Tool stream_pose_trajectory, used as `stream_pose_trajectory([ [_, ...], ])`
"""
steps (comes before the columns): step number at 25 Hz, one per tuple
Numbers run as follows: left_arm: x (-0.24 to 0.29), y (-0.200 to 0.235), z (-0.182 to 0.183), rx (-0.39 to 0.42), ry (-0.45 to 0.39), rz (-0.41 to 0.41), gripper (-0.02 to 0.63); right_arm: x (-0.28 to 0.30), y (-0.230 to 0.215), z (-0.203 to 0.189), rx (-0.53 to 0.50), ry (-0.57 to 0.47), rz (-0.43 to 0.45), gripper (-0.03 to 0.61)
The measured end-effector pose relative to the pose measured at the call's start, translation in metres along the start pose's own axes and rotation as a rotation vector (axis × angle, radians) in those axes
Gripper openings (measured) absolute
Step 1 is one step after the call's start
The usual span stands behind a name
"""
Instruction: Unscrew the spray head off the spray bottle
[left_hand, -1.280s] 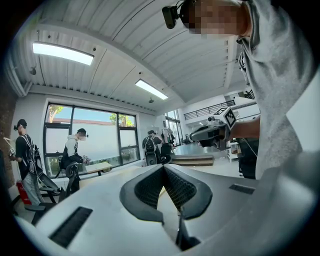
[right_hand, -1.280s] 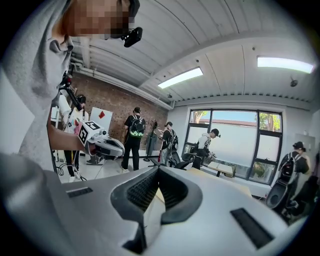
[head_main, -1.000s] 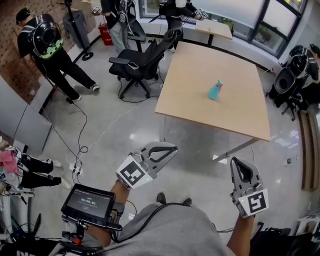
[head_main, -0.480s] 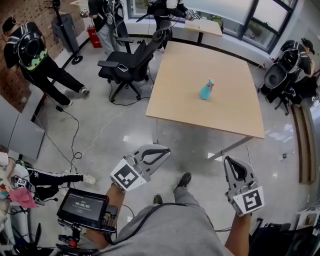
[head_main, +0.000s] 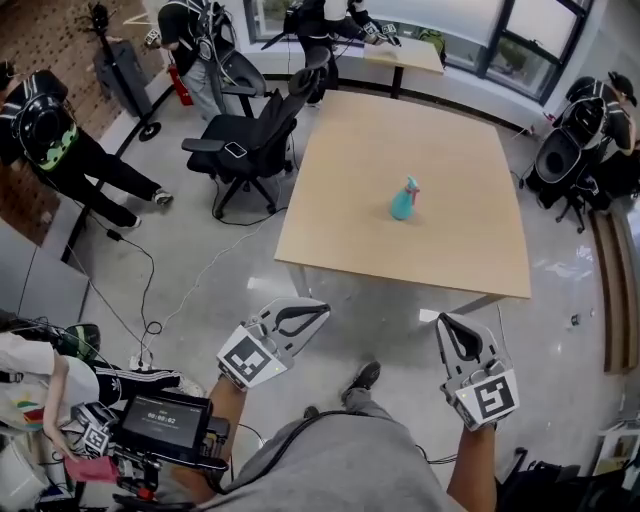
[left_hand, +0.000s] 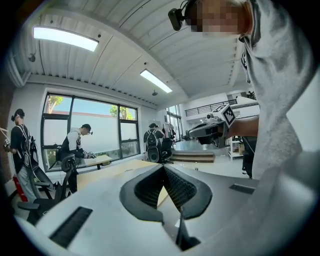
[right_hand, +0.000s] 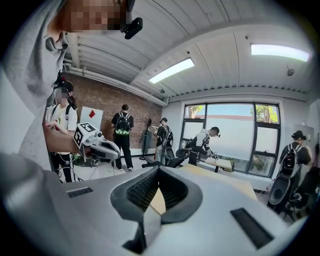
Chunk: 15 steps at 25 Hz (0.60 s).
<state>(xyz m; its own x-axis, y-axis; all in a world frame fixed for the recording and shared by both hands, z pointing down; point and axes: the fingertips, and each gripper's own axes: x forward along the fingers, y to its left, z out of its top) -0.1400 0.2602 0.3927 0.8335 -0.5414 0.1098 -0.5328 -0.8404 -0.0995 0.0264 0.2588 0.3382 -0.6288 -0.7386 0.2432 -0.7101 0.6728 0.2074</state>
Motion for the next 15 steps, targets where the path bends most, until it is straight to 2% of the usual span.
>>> stream_pose_trajectory([
  [4, 0.055, 0.028, -0.012, -0.041, 0.024, -0.006, 0.005, 0.026, -0.051, -0.010, 0.028, 0.038, 0.014, 0.005],
  [9, 0.126, 0.062, -0.037, -0.081, 0.023, -0.031, 0.005, 0.060, -0.103, -0.027, 0.013, 0.024, 0.062, 0.005],
  [12, 0.172, 0.068, -0.028, -0.112, 0.021, -0.046, 0.005, 0.066, -0.149, -0.033, 0.011, 0.031, 0.067, 0.005],
  [15, 0.216, 0.074, -0.006, -0.140, 0.055, -0.067, 0.006, 0.062, -0.200, -0.022, 0.051, 0.044, 0.070, 0.005],
])
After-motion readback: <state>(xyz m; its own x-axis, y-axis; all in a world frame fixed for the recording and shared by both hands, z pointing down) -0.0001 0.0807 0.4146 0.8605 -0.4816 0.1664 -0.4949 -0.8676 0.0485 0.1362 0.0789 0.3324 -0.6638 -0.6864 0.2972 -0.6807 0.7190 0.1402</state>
